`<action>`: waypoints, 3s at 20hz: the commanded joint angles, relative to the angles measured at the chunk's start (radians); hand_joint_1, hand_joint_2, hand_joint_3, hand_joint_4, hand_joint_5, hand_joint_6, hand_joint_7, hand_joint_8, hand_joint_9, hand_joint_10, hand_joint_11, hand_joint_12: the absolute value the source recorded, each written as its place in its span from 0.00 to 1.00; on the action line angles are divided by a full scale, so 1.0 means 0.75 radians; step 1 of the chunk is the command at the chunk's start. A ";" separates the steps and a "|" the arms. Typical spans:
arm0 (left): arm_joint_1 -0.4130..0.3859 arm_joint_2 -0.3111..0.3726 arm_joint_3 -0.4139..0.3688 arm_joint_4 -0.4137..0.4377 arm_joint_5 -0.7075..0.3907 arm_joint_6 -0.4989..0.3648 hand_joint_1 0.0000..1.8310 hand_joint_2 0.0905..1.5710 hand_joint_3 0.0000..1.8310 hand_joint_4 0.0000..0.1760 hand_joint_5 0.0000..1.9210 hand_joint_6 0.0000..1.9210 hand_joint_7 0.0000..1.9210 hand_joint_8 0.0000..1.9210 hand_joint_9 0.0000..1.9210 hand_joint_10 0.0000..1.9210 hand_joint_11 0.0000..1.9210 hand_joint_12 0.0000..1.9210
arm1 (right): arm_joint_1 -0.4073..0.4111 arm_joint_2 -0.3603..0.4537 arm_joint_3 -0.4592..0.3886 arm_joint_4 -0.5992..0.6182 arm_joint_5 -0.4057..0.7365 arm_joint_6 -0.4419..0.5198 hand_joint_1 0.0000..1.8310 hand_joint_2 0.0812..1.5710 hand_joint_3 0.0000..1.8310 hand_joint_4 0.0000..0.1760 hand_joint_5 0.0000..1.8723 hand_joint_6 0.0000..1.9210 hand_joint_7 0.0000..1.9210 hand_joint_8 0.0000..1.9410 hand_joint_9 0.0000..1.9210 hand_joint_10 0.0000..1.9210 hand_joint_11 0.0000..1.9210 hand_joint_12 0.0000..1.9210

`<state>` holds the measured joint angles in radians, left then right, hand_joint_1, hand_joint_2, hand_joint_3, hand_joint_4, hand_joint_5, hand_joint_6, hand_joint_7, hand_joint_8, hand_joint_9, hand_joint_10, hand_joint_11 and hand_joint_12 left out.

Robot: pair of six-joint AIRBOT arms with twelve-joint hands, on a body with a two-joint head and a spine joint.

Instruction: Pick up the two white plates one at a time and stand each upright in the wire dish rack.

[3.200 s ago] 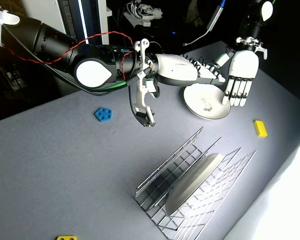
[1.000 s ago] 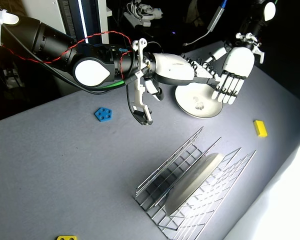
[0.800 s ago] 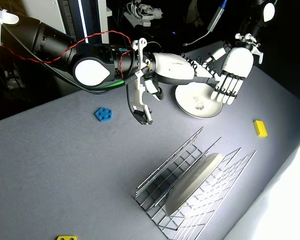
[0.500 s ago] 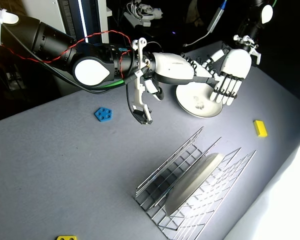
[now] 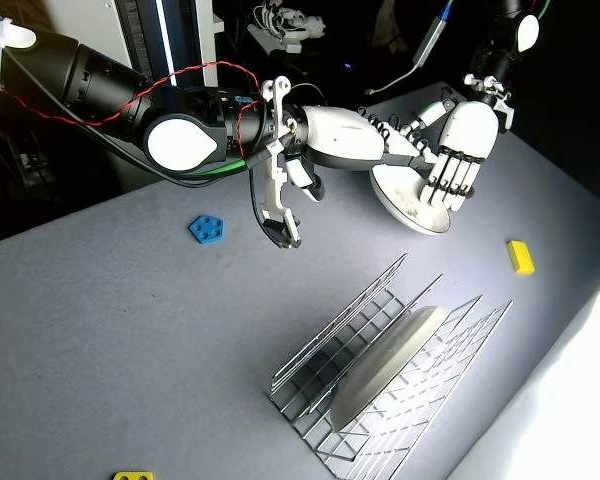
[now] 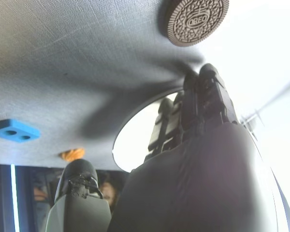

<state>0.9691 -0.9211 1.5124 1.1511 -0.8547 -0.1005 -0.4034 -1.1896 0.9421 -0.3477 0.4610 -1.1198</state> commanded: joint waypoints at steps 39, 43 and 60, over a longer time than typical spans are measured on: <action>0.027 -0.044 0.006 0.067 0.013 -0.023 0.00 0.64 0.00 0.00 0.02 0.00 0.03 0.00 0.02 0.00 0.01 0.01 | 0.068 -0.611 0.541 0.091 -0.008 -0.001 0.72 0.61 0.00 0.00 0.42 0.01 0.40 0.01 0.40 0.03 0.15 0.63; 0.027 -0.044 0.004 0.067 0.014 -0.023 0.00 0.64 0.00 0.00 0.01 0.00 0.01 0.00 0.01 0.00 0.00 0.00 | 0.061 -0.608 0.540 0.117 -0.008 -0.001 0.80 0.69 0.00 0.00 0.42 0.61 0.51 0.35 0.52 0.48 0.46 0.70; -0.275 0.083 -0.084 0.054 -0.045 0.013 0.00 0.64 0.00 0.00 0.02 0.00 0.00 0.00 0.00 0.00 0.00 0.00 | 0.092 -0.390 0.345 0.140 0.002 0.040 0.76 0.66 0.00 0.00 0.54 0.48 0.59 0.30 0.55 0.52 0.46 0.57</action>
<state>0.7597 -0.8597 1.4441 1.2377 -0.8436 -0.0883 -0.3462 -1.4784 1.2022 -0.2470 0.3622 -1.0901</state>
